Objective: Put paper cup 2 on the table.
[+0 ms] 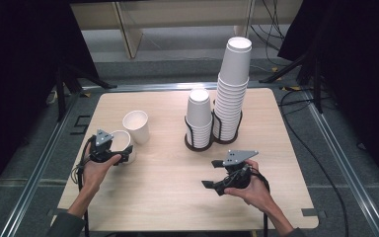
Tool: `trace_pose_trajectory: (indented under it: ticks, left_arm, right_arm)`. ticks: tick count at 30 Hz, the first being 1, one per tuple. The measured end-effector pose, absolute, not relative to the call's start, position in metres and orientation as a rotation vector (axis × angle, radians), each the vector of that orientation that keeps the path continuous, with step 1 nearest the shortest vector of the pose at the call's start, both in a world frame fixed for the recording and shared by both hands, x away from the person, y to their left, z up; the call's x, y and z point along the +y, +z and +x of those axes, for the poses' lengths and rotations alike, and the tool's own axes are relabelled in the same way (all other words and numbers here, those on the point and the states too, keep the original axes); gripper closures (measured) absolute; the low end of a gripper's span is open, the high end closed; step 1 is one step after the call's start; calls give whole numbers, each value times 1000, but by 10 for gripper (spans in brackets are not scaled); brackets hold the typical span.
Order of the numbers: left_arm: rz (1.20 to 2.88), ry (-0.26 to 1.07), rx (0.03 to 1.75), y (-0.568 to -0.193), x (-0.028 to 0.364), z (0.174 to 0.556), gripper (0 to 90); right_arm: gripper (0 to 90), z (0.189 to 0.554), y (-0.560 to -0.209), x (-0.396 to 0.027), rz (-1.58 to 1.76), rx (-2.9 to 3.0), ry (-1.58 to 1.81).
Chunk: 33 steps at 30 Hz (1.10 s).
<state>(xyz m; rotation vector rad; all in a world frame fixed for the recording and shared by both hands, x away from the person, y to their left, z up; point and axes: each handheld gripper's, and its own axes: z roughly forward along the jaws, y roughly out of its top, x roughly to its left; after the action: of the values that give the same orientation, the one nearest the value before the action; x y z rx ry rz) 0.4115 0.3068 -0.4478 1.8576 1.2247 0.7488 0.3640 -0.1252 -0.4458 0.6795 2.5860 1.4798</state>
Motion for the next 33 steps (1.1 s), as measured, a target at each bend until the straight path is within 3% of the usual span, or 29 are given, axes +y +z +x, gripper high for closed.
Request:
trace_pose_trajectory:
  ticks: [33]
  left_arm:
    - [1783, 735, 1210, -464, 312, 410, 104]
  right_arm:
    - [188, 365, -446, -128, 682, 2579, 1499]
